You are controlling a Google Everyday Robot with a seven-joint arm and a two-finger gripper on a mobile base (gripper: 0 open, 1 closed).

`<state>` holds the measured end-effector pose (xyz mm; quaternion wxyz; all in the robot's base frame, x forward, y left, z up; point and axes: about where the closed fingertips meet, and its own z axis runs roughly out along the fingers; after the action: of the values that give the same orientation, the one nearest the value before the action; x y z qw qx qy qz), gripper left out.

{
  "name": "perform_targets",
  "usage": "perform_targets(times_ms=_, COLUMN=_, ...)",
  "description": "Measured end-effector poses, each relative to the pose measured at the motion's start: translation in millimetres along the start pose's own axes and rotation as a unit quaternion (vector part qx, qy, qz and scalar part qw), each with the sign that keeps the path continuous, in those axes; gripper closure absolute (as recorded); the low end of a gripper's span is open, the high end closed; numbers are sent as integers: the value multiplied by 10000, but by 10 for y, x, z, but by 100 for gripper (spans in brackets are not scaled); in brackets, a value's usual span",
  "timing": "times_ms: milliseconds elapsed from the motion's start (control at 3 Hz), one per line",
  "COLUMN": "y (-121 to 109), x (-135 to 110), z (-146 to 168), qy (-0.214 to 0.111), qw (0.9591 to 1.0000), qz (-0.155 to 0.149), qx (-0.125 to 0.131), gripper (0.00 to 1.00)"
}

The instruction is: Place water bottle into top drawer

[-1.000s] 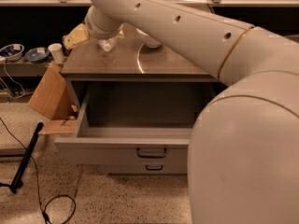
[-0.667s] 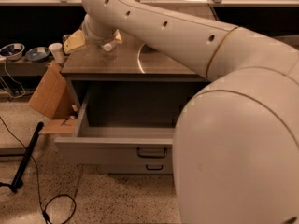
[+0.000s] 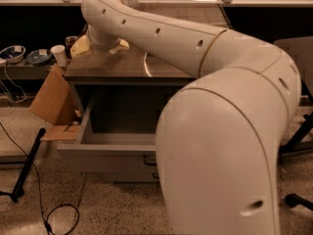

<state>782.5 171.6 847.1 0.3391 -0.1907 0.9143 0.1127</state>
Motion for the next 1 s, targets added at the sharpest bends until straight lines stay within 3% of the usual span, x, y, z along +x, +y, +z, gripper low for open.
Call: perform_targets(times_ms=1000, y=-289, x=-219, z=220, qy=-12, qw=9980, qz=19, qx=638, gripper=0)
